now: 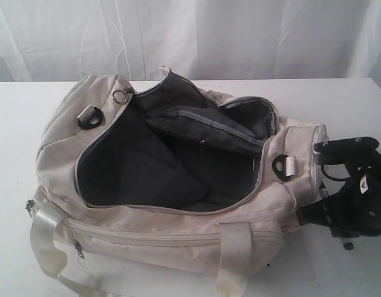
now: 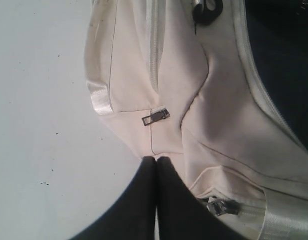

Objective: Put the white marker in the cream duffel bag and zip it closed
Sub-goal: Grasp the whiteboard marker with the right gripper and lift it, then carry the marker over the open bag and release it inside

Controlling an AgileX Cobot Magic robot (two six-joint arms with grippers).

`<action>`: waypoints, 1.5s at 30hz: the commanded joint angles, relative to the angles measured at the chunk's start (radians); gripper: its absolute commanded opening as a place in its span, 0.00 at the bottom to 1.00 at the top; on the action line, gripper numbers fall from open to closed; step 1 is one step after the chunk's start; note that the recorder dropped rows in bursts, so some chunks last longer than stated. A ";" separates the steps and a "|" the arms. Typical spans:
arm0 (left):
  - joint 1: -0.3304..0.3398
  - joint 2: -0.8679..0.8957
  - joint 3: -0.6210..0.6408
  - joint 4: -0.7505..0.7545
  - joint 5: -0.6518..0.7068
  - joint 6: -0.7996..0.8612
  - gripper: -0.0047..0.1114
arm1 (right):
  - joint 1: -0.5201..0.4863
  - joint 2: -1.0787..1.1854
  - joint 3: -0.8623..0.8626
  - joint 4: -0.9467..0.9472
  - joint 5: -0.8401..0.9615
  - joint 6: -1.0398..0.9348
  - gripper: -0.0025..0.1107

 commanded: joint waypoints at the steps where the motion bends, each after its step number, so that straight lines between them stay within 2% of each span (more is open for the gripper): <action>1: 0.004 -0.008 0.007 -0.008 0.016 -0.001 0.04 | 0.000 -0.115 0.005 -0.044 0.104 0.007 0.02; 8: 0.004 -0.008 0.007 -0.008 0.016 -0.001 0.04 | 0.000 -0.331 0.004 -0.063 0.216 0.007 0.02; 12: 0.004 -0.008 0.007 -0.008 0.016 -0.001 0.04 | 0.000 -0.460 -0.020 -0.021 0.202 -0.009 0.02; 14: 0.004 -0.008 0.007 -0.008 0.016 -0.001 0.04 | 0.000 -0.502 -0.041 0.010 0.169 -0.061 0.02; 17: 0.004 -0.008 0.007 -0.008 0.016 -0.001 0.04 | 0.000 -0.518 -0.078 0.169 0.063 -0.255 0.02; 23: 0.004 -0.008 0.007 -0.008 0.016 -0.001 0.04 | 0.000 -0.366 -0.155 0.701 -0.062 -0.710 0.02; 27: 0.004 -0.008 0.007 -0.008 0.016 -0.001 0.04 | 0.000 -0.193 -0.241 1.052 0.015 -1.028 0.02; 31: 0.004 -0.008 0.007 -0.008 0.016 -0.001 0.04 | 0.000 -0.023 -0.336 1.292 0.140 -1.250 0.02; 38: 0.004 -0.008 0.007 -0.009 0.012 -0.001 0.04 | 0.002 0.195 -0.455 1.387 0.211 -1.279 0.02; 45: 0.004 -0.008 0.007 -0.011 0.012 -0.001 0.04 | 0.067 0.363 -0.519 1.385 0.256 -1.280 0.02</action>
